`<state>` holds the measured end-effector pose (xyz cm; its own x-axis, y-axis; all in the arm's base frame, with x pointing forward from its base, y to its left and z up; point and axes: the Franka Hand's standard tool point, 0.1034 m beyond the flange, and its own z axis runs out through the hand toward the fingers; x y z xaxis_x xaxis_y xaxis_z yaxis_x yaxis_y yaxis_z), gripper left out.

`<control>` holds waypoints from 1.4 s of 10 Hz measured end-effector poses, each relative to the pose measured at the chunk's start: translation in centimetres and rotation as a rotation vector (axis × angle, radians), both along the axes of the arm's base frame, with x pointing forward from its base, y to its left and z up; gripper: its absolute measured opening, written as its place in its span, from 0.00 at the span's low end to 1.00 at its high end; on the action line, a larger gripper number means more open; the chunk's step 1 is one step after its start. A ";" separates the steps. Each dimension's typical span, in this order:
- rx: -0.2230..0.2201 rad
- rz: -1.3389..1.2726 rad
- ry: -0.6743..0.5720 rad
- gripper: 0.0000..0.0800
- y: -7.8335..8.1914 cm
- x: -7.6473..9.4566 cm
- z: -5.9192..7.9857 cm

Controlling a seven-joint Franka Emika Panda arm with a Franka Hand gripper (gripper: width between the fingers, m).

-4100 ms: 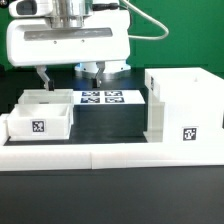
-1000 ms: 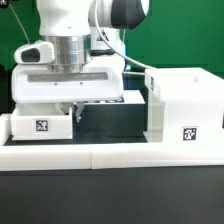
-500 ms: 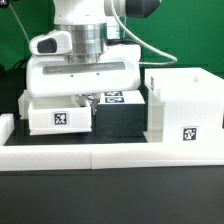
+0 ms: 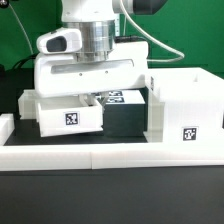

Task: Assemble drawer

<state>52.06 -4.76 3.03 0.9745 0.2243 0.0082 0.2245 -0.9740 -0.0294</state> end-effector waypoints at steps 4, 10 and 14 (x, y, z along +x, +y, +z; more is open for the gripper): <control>-0.023 0.368 -0.006 0.05 0.4 0.4 0.1; -0.045 0.785 0.028 0.05 0.4 1.0 -0.6; -0.053 1.095 0.043 0.05 0.5 1.0 -0.6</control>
Offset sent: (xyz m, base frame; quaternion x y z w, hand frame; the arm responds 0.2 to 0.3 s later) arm 0.0127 0.0148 0.0052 -0.0217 -0.0157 -0.2678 0.9631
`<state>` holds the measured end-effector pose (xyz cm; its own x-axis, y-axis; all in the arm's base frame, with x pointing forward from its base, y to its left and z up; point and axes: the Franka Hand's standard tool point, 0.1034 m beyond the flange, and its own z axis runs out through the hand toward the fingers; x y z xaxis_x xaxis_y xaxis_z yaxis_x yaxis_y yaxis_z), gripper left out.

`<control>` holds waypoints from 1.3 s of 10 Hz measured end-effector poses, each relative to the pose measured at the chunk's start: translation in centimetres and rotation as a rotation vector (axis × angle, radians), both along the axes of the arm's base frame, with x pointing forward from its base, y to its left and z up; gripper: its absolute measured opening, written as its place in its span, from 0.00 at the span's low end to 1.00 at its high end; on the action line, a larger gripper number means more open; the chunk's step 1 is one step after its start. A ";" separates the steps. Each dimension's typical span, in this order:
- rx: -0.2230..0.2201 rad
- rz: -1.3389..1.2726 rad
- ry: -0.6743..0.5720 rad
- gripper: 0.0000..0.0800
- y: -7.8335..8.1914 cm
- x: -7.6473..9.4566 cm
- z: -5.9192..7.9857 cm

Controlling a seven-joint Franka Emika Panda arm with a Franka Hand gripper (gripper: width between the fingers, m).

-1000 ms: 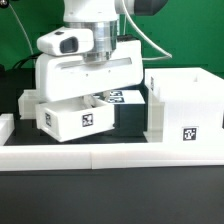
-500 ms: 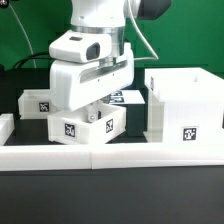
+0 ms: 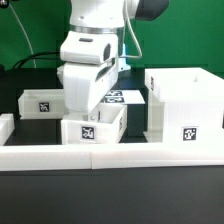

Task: Assemble drawer

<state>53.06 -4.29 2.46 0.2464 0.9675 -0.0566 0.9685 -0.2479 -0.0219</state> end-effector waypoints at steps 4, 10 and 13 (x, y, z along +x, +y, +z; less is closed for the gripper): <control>-0.012 0.229 0.025 0.05 -0.3 -0.1 -0.3; -0.011 0.192 -0.024 0.05 1.2 0.4 -0.4; -0.009 0.186 -0.043 0.05 1.5 0.6 -0.4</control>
Offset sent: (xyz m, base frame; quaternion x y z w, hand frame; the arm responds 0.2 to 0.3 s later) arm 0.0000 0.0000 0.0000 0.0000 0.0000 -0.1296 0.9916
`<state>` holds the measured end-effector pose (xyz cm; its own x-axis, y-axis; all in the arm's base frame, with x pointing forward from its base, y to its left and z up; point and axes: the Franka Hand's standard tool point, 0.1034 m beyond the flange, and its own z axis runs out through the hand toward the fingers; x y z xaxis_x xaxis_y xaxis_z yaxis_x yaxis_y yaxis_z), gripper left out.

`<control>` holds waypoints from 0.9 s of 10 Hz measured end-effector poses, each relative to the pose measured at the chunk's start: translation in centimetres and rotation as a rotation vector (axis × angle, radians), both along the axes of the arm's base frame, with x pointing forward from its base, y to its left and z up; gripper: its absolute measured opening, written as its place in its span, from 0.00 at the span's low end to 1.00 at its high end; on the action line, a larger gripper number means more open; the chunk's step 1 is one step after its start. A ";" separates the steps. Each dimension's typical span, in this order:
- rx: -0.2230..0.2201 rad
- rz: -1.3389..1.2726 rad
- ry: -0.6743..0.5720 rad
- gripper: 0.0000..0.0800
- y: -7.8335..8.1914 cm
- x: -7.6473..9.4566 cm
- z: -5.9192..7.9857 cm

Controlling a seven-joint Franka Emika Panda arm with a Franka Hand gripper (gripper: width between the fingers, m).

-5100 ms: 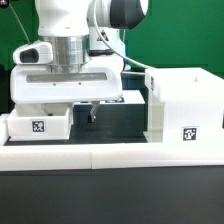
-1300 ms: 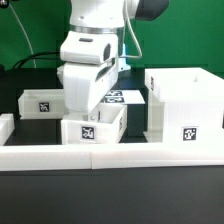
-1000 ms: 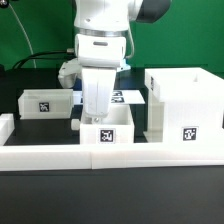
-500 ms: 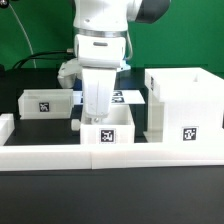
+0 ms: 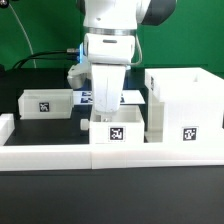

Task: Assemble drawer

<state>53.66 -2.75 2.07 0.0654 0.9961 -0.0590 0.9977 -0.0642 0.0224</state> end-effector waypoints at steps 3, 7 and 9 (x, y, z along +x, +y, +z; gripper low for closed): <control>0.000 -0.004 0.000 0.05 -0.1 0.0 0.0; -0.006 0.021 0.008 0.05 1.4 0.7 -0.2; -0.003 0.026 0.010 0.05 1.9 0.8 -0.3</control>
Offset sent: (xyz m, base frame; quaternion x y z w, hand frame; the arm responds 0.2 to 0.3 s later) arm 0.0110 0.0116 0.0001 0.0068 -0.0102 -0.0329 0.9994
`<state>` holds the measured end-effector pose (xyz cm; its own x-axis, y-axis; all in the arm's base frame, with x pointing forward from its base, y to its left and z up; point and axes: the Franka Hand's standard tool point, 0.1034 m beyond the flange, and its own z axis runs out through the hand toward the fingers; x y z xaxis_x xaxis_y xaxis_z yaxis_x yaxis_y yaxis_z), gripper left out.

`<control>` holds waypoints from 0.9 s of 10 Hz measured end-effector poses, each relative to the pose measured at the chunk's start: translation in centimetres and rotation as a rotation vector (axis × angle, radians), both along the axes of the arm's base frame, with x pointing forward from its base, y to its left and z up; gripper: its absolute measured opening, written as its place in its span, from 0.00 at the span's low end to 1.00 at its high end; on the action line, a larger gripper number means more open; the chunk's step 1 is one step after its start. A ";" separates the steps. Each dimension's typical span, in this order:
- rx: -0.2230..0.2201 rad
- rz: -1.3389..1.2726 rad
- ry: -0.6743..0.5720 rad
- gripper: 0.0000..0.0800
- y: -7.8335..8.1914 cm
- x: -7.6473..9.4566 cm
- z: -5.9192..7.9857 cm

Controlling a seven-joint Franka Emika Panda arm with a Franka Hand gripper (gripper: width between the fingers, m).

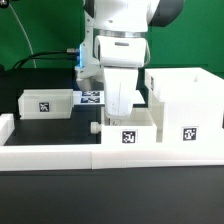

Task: Assemble drawer

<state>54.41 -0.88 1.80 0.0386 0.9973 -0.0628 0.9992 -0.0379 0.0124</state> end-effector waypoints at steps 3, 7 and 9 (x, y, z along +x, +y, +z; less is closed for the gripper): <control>0.000 -0.004 0.002 0.05 -0.2 -0.1 -0.1; -0.011 0.037 0.013 0.05 0.9 -0.5 -0.3; -0.013 0.033 0.017 0.05 0.8 -0.5 -0.3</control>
Offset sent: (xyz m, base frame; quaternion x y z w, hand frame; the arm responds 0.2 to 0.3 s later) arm 0.0000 0.0000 0.0000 0.0000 0.0000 0.0000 1.0000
